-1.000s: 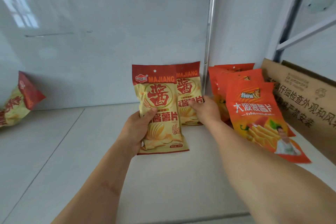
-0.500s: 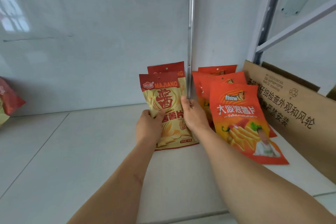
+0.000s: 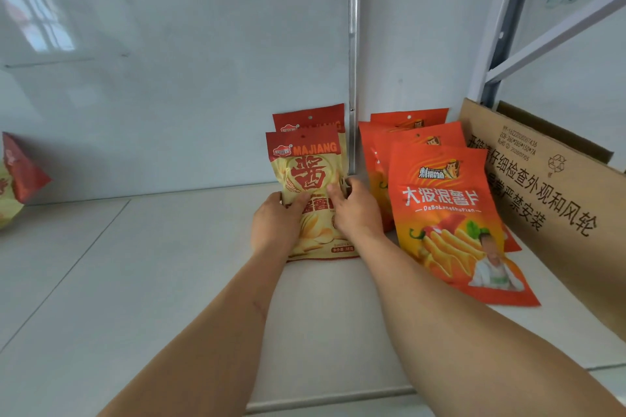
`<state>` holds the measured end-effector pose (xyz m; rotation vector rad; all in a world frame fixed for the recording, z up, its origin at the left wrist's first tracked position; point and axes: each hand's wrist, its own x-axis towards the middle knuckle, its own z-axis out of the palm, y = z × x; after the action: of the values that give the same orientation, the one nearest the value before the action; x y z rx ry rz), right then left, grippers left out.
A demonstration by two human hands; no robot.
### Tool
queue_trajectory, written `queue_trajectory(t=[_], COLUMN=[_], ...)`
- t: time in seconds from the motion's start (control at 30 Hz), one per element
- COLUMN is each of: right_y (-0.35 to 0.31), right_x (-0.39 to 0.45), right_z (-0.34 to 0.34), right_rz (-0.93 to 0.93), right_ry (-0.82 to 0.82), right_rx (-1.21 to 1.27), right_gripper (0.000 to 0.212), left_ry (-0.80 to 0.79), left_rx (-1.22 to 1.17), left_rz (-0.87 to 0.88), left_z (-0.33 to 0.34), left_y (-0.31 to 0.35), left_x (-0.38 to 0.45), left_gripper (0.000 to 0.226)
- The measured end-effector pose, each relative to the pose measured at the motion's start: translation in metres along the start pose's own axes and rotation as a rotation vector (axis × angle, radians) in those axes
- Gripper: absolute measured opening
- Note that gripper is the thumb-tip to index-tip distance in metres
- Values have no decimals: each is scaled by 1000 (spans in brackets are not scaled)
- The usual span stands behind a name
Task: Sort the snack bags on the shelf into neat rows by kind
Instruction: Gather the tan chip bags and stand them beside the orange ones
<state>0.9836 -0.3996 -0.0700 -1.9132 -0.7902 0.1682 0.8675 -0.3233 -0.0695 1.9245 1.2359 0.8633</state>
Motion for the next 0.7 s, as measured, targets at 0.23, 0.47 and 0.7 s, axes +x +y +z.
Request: queue_trajectory(t=[0.23,0.47,0.7], right_y=[-12,-56,-106], right_x=[-6,-40,-112], right_z=[-4,28,118], right_rz=[-110,-655,-857], right_ry=[81,154,-143], right_rx=[-251,-654,-718], right_gripper=[53,34,28], left_ry=[46,164,206], left_rx=[76,640,1005], left_rz=[-48,183,376], left_z=[-32,-105,-217], left_y=[-10,-51,-113], left_x=[-7,-22,-48], left_gripper=[63,39,30])
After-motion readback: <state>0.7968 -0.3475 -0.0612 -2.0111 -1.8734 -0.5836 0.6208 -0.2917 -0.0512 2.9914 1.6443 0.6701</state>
